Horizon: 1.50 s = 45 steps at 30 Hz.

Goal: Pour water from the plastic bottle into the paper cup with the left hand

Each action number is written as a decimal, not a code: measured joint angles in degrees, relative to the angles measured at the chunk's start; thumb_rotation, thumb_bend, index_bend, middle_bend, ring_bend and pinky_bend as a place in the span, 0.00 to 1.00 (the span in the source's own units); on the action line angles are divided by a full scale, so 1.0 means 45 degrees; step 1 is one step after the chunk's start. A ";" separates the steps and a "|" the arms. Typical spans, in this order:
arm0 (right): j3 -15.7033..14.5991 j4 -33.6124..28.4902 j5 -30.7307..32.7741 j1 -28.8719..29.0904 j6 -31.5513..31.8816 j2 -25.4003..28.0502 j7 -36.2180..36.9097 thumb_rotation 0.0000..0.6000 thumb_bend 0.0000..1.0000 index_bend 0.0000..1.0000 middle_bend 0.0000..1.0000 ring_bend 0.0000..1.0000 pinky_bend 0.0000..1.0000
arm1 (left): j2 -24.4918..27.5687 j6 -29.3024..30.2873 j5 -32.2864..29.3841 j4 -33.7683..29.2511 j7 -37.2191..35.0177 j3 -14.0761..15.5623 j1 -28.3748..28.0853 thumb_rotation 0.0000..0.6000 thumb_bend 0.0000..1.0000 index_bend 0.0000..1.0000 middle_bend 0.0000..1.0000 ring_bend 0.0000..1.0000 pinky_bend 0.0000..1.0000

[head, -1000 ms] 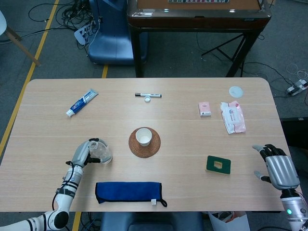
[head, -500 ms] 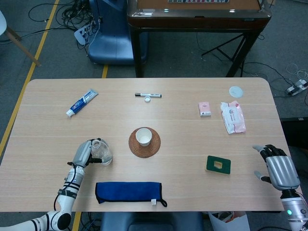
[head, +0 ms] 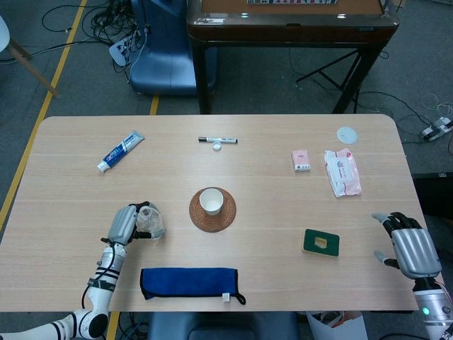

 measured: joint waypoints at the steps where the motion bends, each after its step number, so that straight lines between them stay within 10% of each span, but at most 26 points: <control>1: 0.0012 0.0013 0.0024 0.0023 -0.0043 -0.0002 0.0016 1.00 0.01 0.27 0.33 0.22 0.33 | -0.0016 -0.0003 0.0016 0.0039 0.0122 0.0001 -0.0034 1.00 0.02 0.71 0.80 0.51 0.34; 45: 0.0058 0.0032 0.0020 0.0045 -0.0018 0.0236 0.0583 1.00 0.01 0.27 0.33 0.22 0.33 | -0.0245 0.1099 -0.3581 -0.2114 1.2021 -0.1198 -0.2369 1.00 0.02 0.74 0.85 0.52 0.37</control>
